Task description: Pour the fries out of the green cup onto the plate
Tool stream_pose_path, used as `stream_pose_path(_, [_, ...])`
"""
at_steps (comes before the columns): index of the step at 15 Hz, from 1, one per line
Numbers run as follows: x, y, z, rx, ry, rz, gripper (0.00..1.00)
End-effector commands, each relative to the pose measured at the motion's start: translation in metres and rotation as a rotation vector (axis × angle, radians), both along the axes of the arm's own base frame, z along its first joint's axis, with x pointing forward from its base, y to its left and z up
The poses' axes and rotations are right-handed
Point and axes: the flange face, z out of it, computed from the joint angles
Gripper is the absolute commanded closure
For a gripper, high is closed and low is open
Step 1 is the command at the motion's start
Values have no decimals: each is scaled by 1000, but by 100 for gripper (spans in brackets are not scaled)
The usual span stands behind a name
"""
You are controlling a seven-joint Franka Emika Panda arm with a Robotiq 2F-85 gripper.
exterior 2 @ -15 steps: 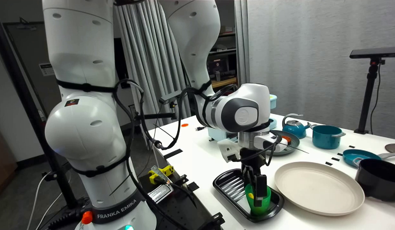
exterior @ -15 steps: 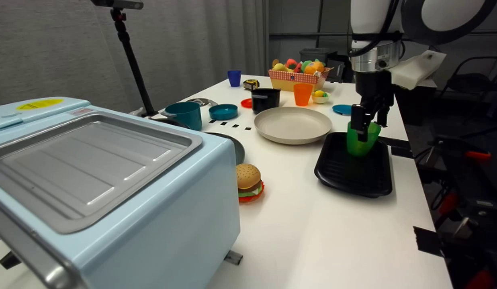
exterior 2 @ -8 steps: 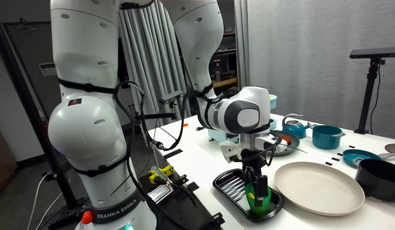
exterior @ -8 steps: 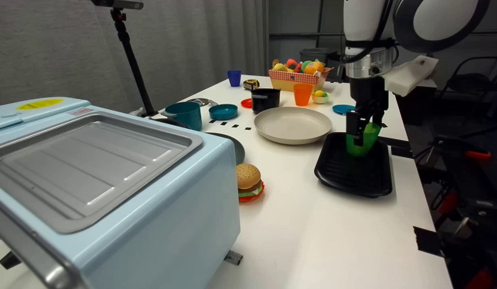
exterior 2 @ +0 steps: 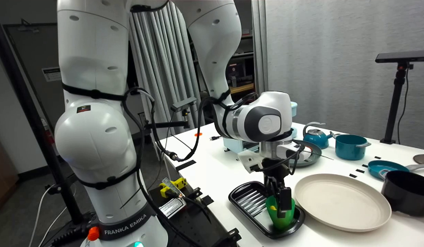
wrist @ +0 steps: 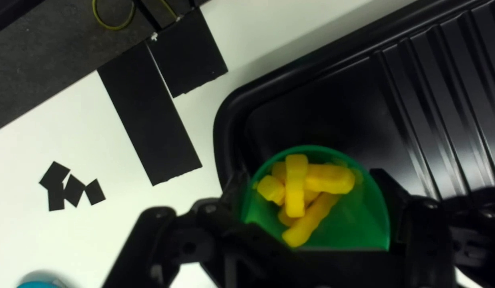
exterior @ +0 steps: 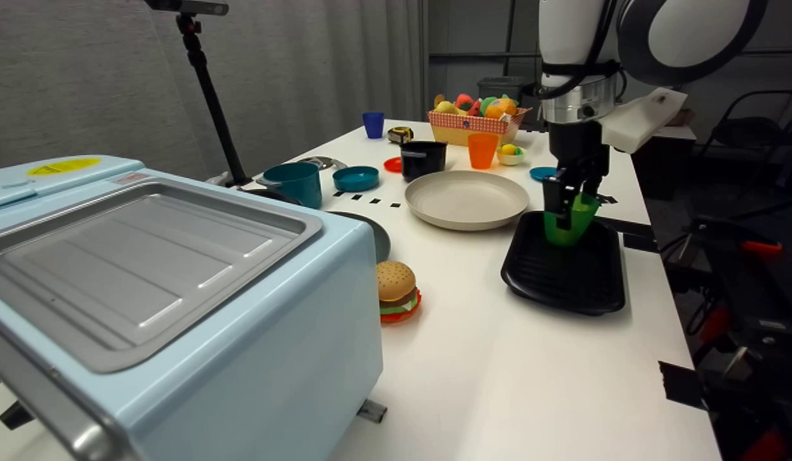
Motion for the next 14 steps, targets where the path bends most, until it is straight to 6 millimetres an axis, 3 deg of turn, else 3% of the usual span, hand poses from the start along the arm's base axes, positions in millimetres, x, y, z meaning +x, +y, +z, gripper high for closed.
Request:
stream_pose_path(1, [2, 0, 7, -22, -27, 2, 47])
stream_pose_path(6, [3, -13, 39, 52, -11, -26, 47])
stream_pose_path(14, [23, -66, 121, 197, -53, -97, 47])
